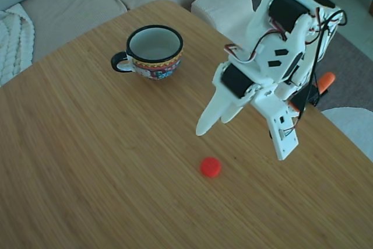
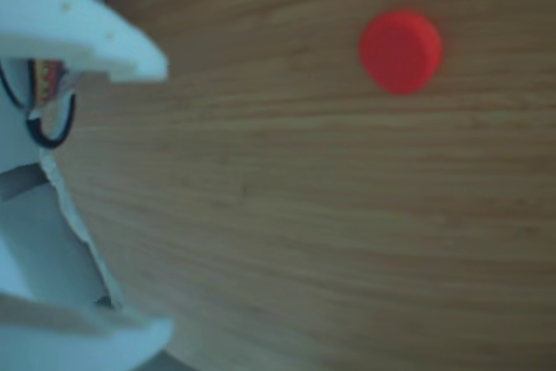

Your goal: Grasp a red cap and put it in the cup.

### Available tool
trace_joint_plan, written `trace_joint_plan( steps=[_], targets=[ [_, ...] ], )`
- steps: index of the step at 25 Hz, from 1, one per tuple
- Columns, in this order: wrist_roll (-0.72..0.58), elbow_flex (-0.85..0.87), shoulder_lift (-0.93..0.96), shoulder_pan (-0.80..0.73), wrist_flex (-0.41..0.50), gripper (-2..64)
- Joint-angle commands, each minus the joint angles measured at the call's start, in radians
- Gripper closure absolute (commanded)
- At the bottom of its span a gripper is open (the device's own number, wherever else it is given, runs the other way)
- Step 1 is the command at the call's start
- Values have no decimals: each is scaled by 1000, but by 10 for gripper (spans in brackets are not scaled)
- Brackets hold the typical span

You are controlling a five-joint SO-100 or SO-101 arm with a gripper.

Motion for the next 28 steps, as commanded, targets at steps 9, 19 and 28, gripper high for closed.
trace_joint_plan(
  steps=[9,19,28],
  targets=[
    [-3,-87,-233,-8,2,206],
    [3,-285,-456,-5,72,203],
    [-2,-184,-508,0,57,203]
  ],
)
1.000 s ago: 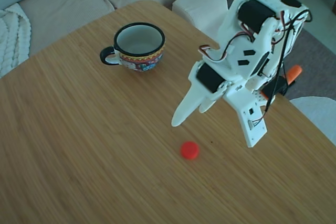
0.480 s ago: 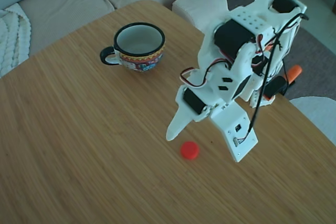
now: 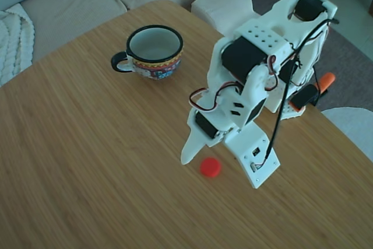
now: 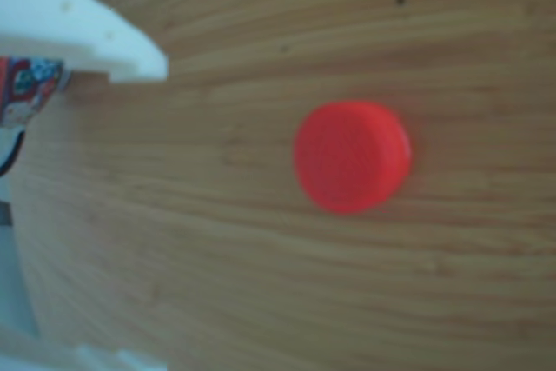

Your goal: Grasp a red cap and put it in the cup.

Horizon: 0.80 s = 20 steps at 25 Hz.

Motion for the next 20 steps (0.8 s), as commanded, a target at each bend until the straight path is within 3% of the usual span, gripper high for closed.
trace_joint_plan(
  steps=[1,9,20],
  targets=[
    [-2,23,20,-2,0,203],
    [2,190,21,3,-118,203],
    [0,272,110,3,-160,203]
  ],
)
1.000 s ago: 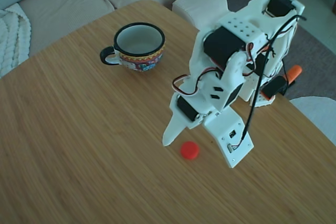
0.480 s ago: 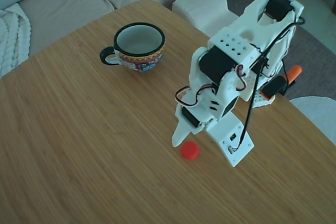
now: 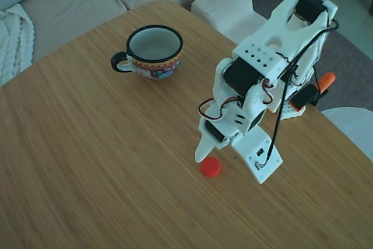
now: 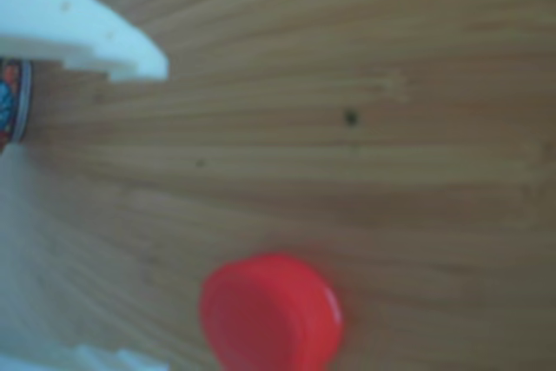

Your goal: Grasp a red cap and put it in the cup.

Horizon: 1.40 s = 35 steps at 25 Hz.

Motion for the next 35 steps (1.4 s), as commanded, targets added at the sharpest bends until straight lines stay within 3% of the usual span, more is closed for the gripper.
trace_joint_plan(
  steps=[1,8,15,35],
  targets=[
    [2,-3,83,3,-17,203],
    [-3,-17,87,-21,-28,203],
    [2,-97,-52,-31,-54,203],
    [2,-195,-187,-91,-57,204]
  ],
)
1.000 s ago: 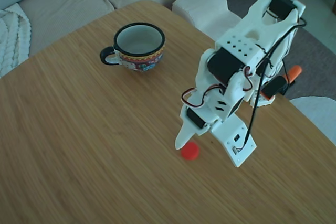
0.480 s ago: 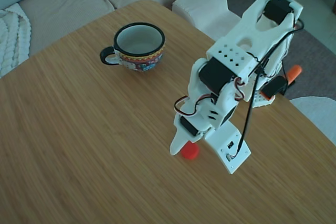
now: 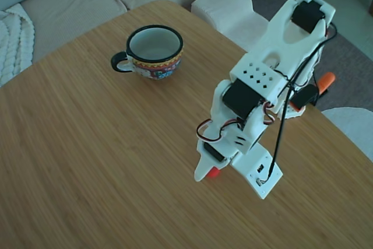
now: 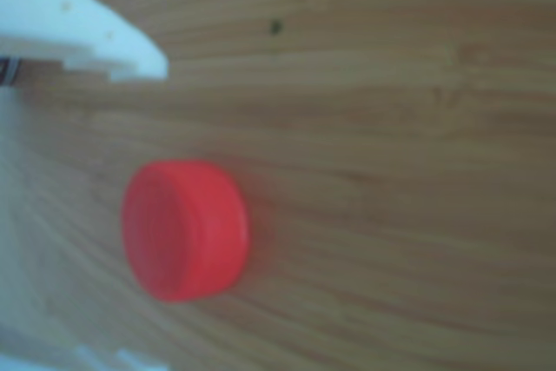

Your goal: Grasp a red cap and put it in the cup.

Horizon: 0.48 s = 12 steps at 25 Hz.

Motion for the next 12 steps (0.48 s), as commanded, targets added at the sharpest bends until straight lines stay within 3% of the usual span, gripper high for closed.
trace_joint_plan(
  steps=[1,12],
  targets=[
    [2,-54,2,0,-8,203],
    [-3,-72,-17,0,-21,206]
  ],
)
